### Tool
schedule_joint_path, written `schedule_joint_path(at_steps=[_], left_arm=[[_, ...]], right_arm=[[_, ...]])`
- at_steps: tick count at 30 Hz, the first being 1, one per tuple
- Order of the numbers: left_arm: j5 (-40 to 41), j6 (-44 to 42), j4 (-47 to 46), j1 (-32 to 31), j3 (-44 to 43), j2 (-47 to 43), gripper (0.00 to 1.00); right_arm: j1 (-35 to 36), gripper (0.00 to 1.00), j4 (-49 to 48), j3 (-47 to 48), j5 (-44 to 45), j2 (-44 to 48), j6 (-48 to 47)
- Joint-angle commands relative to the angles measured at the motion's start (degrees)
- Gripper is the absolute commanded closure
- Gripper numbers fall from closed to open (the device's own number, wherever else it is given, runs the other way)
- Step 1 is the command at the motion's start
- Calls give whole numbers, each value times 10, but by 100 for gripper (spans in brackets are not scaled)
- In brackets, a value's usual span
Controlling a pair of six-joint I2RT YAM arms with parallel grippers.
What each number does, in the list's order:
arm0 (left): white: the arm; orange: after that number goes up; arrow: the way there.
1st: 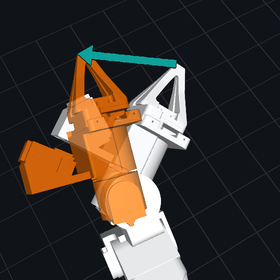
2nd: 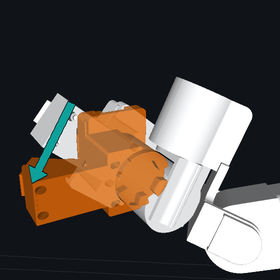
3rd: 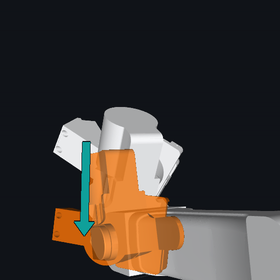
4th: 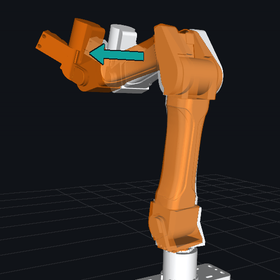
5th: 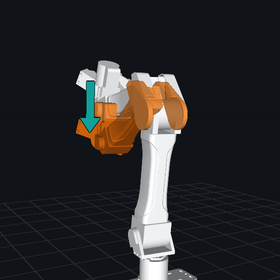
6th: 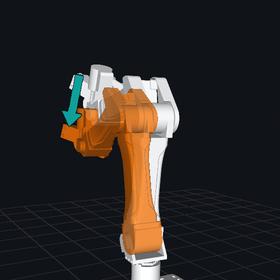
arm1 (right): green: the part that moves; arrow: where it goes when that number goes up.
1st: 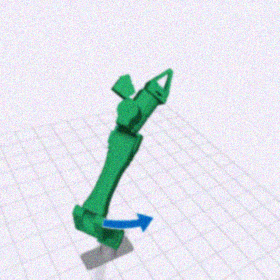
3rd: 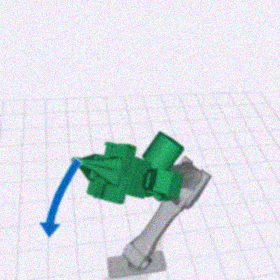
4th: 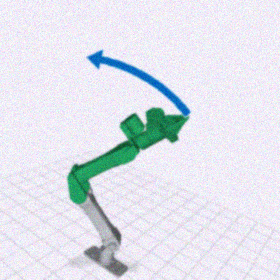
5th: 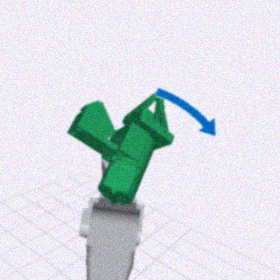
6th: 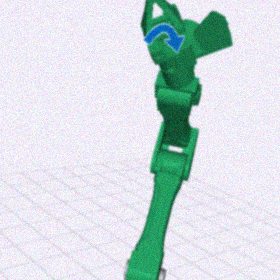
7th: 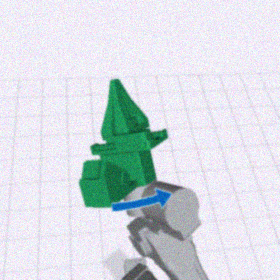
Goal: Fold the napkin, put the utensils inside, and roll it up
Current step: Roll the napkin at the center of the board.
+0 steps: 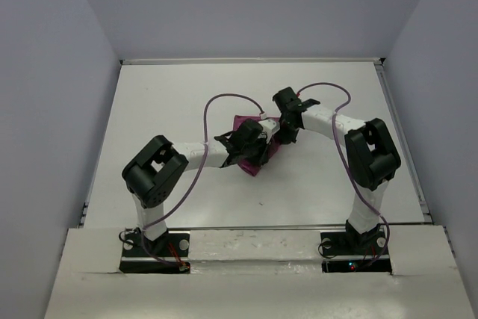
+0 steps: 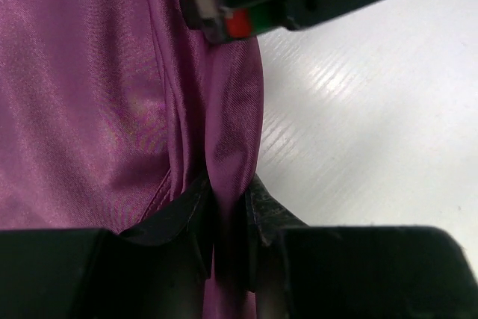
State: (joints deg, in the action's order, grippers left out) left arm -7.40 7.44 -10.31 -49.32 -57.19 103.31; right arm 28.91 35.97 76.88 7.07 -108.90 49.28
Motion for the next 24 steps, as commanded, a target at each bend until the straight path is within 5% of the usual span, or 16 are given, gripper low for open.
schedule_joint_path(at_steps=[1, 4, 7, 18, 21, 24], left_arm=[[-161, 8, -6, 30, -39, 9, 100], [-242, 16, 21, 53, -66, 33, 100], [-297, 21, 34, 66, -82, 51, 100], [-430, 89, 22, 118, -91, 89, 100], [-433, 95, 34, 125, -98, 102, 100], [-442, 108, 44, 132, -106, 125, 100]], right_arm=[[-10, 68, -25, 0, 3, 34, -8], [-21, 39, -25, -2, 3, 52, -12], [-33, 34, -25, -7, 3, 75, -16], [-62, 32, 5, -53, 42, 173, -20], [-62, 38, 8, -61, 47, 188, -24], [-62, 54, 6, -72, 40, 199, -28]])
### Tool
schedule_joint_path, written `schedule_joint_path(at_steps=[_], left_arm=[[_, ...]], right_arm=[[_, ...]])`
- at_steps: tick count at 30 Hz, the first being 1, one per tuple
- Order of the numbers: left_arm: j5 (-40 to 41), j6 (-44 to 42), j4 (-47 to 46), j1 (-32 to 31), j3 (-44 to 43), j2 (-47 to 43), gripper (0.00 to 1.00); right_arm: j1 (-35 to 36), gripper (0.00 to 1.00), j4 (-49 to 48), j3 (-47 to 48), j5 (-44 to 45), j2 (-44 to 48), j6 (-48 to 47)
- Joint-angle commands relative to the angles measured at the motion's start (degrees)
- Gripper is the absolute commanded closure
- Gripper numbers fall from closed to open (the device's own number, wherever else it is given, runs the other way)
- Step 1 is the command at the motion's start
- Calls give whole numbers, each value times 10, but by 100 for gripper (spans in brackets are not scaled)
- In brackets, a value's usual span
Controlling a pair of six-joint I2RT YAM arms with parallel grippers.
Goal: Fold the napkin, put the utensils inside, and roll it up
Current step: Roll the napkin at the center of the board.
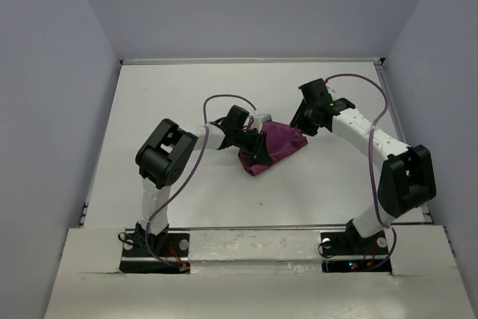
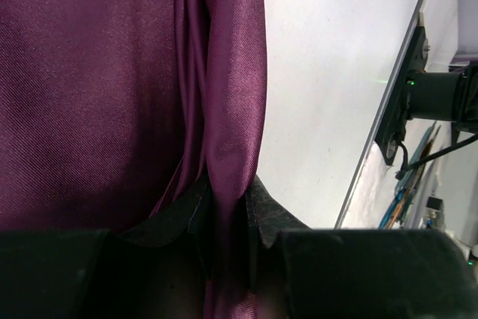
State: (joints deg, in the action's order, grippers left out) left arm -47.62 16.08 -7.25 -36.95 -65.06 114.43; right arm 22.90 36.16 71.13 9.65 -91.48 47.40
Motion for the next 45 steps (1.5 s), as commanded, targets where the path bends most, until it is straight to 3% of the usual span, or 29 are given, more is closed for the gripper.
schedule_joint_path(at_steps=[1, 5, 8, 19, 34, 35, 36, 38, 42, 45], left_arm=[[-40, 26, 13, 9, -28, 23, 100], [-36, 36, 11, 12, -26, 36, 100], [-28, 46, 6, 18, -20, 42, 100], [-15, 74, -20, 28, 6, 39, 100], [-22, 60, -22, 28, 20, 35, 100], [-19, 55, -16, 28, 20, 32, 94], [-14, 50, -12, 28, 21, 27, 82], [14, 27, 11, 28, 19, 7, 49], [89, -34, 81, 28, -5, -42, 26], [165, -82, 144, 26, -36, -94, 23]], right_arm=[[-2, 64, -4, -20, 7, 27, -11], [-2, 87, -37, -63, -24, 32, -6], [-2, 94, -64, -82, -44, 25, -1], [-2, 97, -124, -84, -80, -46, 4], [-2, 99, -152, -97, -51, -121, 7], [-2, 99, -152, -101, -50, -124, 7], [-2, 99, -152, -103, -48, -130, 7], [-2, 99, -150, -106, -49, -136, 6], [-2, 99, -147, -104, -49, -145, 2], [-2, 99, -141, -97, -48, -149, 1]])
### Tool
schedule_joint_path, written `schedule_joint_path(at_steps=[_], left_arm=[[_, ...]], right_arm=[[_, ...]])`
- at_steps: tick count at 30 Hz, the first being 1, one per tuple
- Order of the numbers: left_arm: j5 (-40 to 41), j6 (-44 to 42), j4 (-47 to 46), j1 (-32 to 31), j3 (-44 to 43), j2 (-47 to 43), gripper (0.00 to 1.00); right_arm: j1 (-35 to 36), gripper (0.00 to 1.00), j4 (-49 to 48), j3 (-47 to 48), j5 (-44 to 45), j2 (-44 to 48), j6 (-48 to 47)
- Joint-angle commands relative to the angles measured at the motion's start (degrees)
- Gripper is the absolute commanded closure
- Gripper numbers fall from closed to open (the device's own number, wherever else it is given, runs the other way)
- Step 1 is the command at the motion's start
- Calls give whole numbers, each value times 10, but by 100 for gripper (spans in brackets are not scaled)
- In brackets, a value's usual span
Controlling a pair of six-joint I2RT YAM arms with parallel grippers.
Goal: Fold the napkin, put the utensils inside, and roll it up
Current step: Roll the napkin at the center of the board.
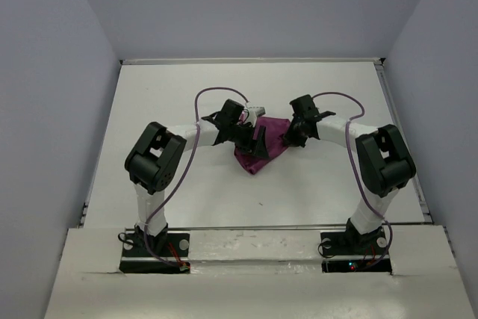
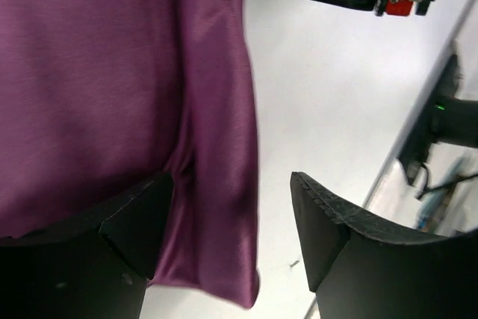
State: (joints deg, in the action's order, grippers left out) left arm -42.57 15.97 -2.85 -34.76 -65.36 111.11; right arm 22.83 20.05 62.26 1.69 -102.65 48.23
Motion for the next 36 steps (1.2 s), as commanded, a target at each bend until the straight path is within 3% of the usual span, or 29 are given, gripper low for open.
schedule_joint_path(at_steps=[1, 9, 17, 20, 36], left_arm=[[129, -91, 111, 3, -40, -71, 23], [307, -140, 139, -80, -64, -130, 32], [418, -137, 82, -167, -45, -115, 33], [497, -146, 61, -191, -32, -108, 34], [563, -179, 33, -215, -17, -47, 38]], right_arm=[[-2, 99, 22, -6, 32, -37, -9], [-2, 99, 33, 13, 26, -42, -13], [-2, 99, 40, 30, 23, -47, -18], [-2, 99, 43, 30, 23, -48, -19], [-2, 99, 43, 39, 17, -54, -19]])
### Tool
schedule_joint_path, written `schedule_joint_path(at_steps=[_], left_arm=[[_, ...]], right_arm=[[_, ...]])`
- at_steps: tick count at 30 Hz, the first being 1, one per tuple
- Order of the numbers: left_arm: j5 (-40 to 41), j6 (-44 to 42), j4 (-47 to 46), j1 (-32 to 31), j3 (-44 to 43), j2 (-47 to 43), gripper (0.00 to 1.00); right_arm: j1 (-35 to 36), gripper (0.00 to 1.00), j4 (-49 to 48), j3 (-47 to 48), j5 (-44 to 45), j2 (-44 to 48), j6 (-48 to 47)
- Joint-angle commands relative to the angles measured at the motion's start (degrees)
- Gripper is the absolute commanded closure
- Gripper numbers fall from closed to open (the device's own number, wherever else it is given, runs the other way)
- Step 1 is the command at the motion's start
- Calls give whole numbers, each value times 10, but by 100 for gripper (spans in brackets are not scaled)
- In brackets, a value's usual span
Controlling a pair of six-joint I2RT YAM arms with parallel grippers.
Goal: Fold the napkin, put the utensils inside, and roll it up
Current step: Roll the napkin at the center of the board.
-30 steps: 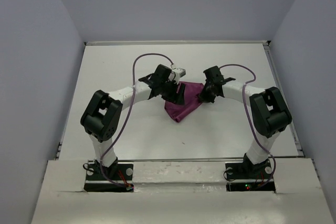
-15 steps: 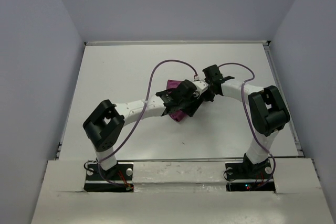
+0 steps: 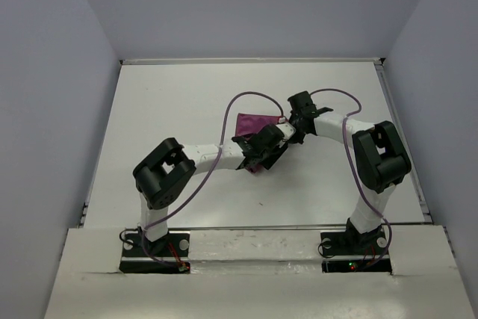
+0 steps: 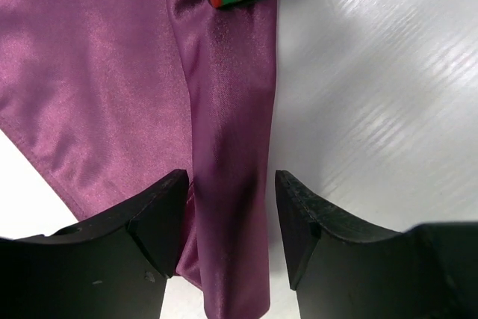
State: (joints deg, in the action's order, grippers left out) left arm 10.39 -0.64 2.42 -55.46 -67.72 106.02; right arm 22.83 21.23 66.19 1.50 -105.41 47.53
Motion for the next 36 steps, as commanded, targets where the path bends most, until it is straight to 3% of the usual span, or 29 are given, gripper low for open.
schedule_joint_path(at_steps=[1, 10, 14, 15, 16, 21, 25, 32, 34, 35, 36], left_arm=[[39, -11, -20, -9, 8, 7, 39], [67, -12, -33, -10, 11, 39, 51], [59, -8, -29, -10, 11, 36, 76], [42, -7, -29, -9, 9, 34, 91], [34, -2, -26, -7, 8, 31, 100], [-94, 21, -8, 22, 5, 22, 100], [-201, 40, -4, 59, 8, 19, 100], [-341, 65, -7, 122, 15, 29, 100], [-394, 71, -8, 135, 15, 33, 100], [-412, 77, -9, 141, 15, 38, 100], [-440, 82, -8, 153, 15, 40, 100]], right_arm=[[-2, 99, 30, 0, 18, -26, -12], [-2, 99, 32, -2, 19, -22, -10], [-2, 99, 32, -2, 19, -18, -9], [-2, 99, 33, -2, 19, -16, -9], [-2, 99, 33, 0, 19, -16, -8], [-2, 99, 34, 4, 17, -6, -8], [-2, 92, 36, 10, 16, 9, -9], [-2, 71, 49, 33, 14, 42, -9], [-2, 69, 52, 39, 18, 59, -10], [-2, 61, 58, 48, 22, 64, -12], [-2, 59, 61, 53, 28, 77, -13]])
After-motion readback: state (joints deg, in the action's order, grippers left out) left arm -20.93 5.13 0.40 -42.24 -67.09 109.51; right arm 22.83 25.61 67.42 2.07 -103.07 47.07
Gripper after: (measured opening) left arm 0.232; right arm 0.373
